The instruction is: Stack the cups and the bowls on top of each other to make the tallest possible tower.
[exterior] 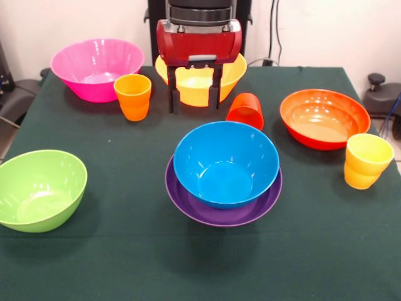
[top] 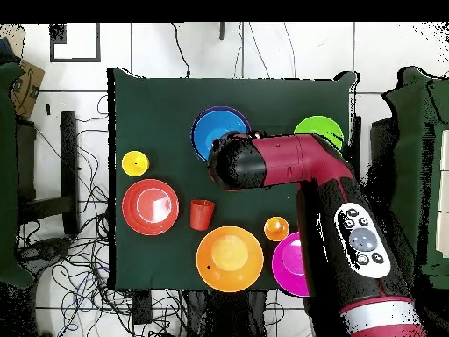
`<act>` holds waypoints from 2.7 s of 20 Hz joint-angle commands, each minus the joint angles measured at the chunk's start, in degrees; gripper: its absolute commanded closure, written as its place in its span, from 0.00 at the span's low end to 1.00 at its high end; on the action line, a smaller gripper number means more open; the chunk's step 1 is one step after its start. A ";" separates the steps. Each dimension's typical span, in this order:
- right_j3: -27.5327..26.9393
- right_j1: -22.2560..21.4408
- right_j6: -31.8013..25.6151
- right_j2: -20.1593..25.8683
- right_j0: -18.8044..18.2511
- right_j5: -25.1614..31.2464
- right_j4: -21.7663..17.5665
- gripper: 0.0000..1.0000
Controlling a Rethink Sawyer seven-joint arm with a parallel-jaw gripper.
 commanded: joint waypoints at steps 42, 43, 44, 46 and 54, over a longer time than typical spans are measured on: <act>4.95 -1.85 -21.07 2.74 0.23 29.92 -8.52 0.00; 5.08 -1.75 -21.36 2.98 -0.35 29.77 -8.56 0.00; 5.62 -1.92 -21.18 3.30 -0.45 29.69 -8.47 0.00; 6.69 -2.72 -21.27 3.86 -1.01 29.50 -8.28 0.00; 9.01 -5.28 -24.88 6.25 -3.04 32.79 -9.45 0.00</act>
